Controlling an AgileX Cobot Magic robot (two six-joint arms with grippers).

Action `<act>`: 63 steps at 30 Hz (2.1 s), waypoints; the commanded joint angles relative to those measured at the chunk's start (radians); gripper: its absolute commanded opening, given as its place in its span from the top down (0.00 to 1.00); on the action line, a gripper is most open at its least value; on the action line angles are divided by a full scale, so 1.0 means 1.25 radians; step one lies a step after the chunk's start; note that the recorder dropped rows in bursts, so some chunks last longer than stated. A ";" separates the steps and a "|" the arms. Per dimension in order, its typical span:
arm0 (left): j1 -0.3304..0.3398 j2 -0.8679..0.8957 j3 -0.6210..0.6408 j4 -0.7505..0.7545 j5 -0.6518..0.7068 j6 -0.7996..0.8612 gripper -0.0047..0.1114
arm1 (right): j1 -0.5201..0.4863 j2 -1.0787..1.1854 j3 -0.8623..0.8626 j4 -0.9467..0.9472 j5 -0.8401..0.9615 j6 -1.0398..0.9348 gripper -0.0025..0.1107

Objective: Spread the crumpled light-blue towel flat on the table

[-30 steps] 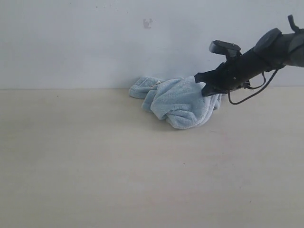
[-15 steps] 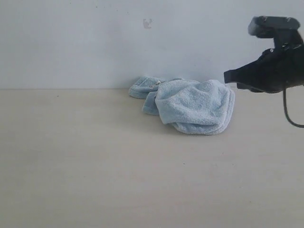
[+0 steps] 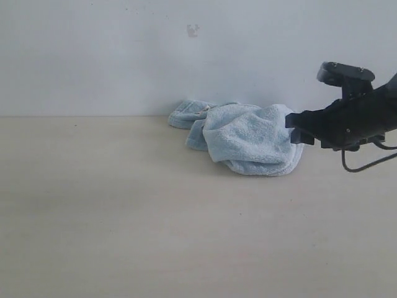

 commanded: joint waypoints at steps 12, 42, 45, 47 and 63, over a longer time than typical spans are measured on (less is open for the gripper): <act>0.003 -0.002 0.003 -0.002 -0.004 0.005 0.92 | -0.056 0.294 -0.320 0.057 0.107 0.008 0.42; 0.003 -0.002 0.003 -0.002 -0.004 0.005 0.92 | -0.055 0.260 -0.267 0.220 0.104 -0.199 0.94; 0.003 -0.002 0.003 -0.002 -0.004 0.005 0.92 | -0.055 0.166 -0.192 0.220 0.076 -0.239 0.94; 0.003 -0.002 0.003 -0.002 -0.004 0.005 0.92 | -0.055 0.098 -0.136 0.220 0.066 -0.261 0.94; 0.003 -0.002 0.003 -0.002 -0.004 0.005 0.92 | 0.011 -0.416 0.079 0.220 0.169 -0.254 0.94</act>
